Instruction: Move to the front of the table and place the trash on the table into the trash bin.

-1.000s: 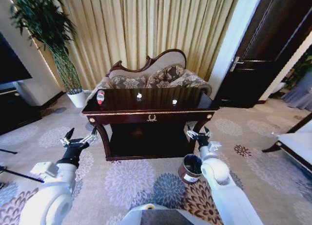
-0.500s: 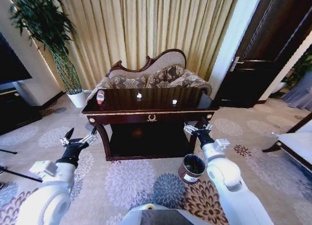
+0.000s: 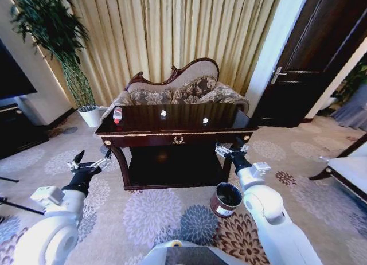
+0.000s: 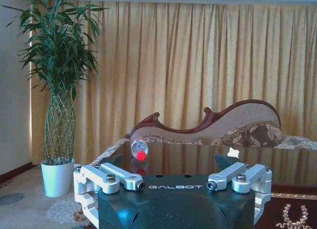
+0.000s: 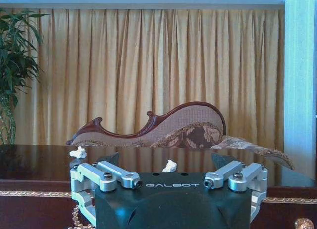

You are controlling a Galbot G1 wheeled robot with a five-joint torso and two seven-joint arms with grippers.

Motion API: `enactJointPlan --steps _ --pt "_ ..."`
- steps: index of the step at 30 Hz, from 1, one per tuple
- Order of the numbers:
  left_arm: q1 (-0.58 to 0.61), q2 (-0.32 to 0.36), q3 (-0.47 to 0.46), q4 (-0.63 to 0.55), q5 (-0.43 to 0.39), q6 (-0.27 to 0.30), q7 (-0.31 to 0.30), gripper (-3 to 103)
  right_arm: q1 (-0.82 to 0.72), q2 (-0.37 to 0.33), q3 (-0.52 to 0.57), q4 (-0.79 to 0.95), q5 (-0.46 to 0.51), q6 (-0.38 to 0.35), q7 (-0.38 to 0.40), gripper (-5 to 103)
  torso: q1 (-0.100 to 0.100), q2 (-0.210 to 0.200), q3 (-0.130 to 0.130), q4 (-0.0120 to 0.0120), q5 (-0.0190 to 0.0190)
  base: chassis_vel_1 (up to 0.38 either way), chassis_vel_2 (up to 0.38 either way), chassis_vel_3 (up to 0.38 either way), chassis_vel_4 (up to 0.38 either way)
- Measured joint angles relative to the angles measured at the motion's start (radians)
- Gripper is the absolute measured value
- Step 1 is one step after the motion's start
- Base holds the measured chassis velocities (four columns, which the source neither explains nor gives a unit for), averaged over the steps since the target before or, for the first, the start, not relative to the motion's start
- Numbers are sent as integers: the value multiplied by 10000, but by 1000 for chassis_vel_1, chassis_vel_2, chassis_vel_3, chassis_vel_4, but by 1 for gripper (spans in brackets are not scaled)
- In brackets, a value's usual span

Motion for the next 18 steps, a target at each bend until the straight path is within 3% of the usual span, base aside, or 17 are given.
enactJointPlan --steps 18 --pt "90 -89 2 -1 107 -75 0 100 13 -80 -76 151 96 -154 6 100 4 -3 2 -1 0 -155 159 159 -144"
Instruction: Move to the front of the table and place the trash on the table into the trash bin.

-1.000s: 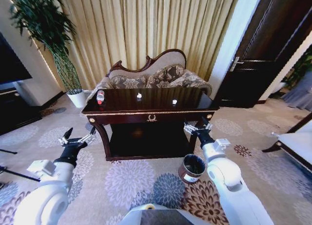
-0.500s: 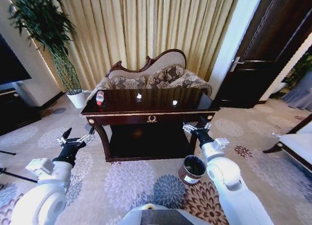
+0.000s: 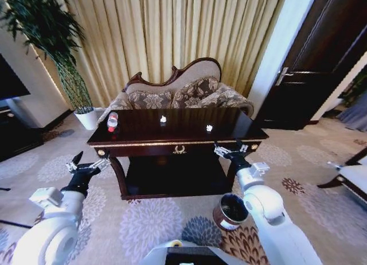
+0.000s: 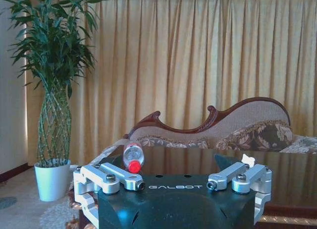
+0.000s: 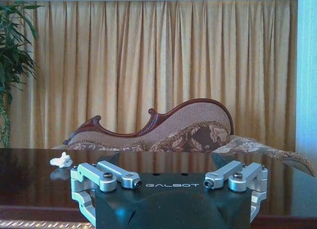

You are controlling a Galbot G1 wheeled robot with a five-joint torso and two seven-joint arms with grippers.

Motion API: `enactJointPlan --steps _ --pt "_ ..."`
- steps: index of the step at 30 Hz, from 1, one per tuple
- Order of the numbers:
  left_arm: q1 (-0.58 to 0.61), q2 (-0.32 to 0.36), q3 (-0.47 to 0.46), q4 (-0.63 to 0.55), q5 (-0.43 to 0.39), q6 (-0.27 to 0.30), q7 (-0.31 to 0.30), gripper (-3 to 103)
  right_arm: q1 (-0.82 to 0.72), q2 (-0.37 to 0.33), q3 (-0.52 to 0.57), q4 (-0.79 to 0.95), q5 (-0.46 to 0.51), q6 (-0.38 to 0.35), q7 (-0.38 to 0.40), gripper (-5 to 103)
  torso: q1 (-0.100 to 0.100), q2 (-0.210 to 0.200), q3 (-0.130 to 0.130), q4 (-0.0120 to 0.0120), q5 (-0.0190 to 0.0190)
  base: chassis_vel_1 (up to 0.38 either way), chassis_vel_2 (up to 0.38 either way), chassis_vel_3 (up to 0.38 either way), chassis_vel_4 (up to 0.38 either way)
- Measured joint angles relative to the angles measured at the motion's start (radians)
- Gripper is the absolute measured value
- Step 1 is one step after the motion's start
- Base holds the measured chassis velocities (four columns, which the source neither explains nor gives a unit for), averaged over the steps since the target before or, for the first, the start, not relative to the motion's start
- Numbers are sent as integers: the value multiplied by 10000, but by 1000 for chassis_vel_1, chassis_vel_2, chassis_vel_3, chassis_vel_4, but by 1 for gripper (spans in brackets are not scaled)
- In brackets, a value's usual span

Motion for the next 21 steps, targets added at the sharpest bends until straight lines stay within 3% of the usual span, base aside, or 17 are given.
enactJointPlan --steps 11,21 --pt "22 -54 29 2 23 -10 46 100 139 -181 -107 -123 -143 -163 55 100 0 0 -2 -1 1 -81 66 77 -77" --pt "58 -58 92 2 87 -13 46 100 1052 -854 -408 -249 1337 -1081 382 100 -2 3 -2 1 0 0 0 0 0"
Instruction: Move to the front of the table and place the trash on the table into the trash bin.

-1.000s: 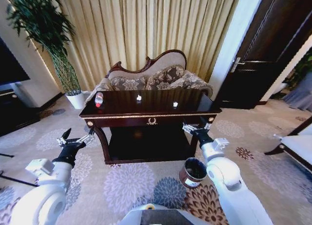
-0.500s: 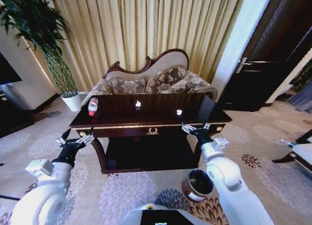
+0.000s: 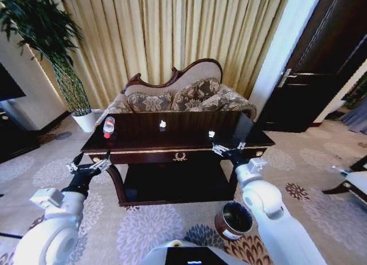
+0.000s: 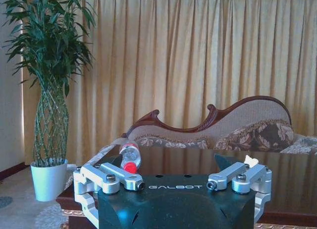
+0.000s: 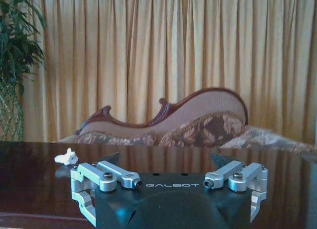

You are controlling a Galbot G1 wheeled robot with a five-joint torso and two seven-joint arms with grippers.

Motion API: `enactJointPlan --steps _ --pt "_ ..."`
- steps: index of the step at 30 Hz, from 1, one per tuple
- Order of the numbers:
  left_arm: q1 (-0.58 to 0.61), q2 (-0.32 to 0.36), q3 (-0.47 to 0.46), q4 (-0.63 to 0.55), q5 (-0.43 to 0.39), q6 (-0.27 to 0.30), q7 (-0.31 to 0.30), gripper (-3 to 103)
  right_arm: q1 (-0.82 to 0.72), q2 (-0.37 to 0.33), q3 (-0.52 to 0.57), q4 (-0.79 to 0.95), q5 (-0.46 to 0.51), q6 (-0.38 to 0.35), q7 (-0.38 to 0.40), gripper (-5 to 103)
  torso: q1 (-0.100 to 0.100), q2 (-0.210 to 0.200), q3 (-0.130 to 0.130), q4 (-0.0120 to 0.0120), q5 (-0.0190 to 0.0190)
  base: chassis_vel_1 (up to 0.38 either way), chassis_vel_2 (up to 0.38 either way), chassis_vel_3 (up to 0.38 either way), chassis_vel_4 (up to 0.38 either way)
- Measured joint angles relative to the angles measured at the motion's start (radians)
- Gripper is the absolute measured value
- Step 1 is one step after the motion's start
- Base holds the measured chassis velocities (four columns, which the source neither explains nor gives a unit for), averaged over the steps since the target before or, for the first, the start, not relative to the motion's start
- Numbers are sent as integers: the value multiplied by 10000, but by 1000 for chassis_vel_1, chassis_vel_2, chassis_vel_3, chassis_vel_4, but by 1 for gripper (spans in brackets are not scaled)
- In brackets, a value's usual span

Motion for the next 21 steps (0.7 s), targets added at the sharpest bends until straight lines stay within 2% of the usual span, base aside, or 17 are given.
enactJointPlan --steps 6,16,21 --pt "19 -5 109 0 99 -2 -3 100 461 -221 -211 -296 326 -487 313 100 -2 1 0 -3 0 0 0 0 0" --pt "110 -62 94 0 149 -29 -25 100 2676 -187 -1914 -1789 664 -1424 1737 100 0 -1 0 1 -1 0 0 0 0" --pt "133 -122 43 0 151 -34 -36 100 3561 -94 -2601 -2374 731 -1620 1967 100 0 -1 0 -1 -1 0 0 0 0"
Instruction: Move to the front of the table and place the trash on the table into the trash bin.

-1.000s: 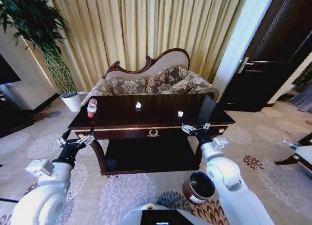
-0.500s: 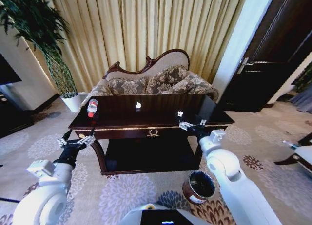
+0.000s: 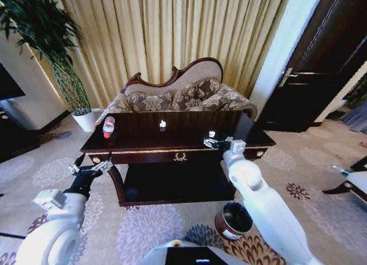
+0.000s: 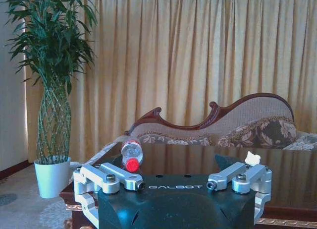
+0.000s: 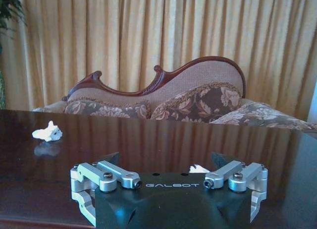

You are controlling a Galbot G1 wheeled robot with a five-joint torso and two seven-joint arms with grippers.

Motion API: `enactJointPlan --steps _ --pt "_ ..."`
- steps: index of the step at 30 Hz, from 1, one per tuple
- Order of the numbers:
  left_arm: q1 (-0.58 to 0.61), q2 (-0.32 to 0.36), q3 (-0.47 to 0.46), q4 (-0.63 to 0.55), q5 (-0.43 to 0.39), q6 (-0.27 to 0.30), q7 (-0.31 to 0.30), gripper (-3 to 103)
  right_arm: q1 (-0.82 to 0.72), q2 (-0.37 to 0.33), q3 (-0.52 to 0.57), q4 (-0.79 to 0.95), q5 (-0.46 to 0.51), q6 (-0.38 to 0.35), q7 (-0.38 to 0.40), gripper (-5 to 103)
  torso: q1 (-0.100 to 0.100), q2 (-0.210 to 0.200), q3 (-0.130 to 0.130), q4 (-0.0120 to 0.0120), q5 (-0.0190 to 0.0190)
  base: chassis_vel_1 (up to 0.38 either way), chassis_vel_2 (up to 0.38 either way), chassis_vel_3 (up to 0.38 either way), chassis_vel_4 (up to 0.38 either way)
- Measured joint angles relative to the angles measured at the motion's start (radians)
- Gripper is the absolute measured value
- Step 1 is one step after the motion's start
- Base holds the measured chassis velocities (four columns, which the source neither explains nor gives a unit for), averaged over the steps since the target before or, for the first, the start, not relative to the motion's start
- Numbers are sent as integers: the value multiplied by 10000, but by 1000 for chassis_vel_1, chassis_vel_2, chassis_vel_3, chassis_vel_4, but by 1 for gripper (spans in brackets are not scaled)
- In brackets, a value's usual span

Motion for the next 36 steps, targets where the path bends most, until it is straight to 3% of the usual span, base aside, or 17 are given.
enactJointPlan --steps 10,18,36 --pt "57 -70 -70 0 10 -18 -49 100 1576 434 -724 -1232 454 -726 778 100 0 0 0 1 0 0 0 0 0" --pt "74 -84 -67 0 20 -30 -62 100 1832 686 -675 -1960 1039 -1153 1226 100 0 0 0 0 1 0 0 0 0" --pt "142 -197 -83 0 155 -200 -46 100 1795 769 -220 -2781 851 -848 1159 100 0 0 -1 0 1 0 0 0 0"
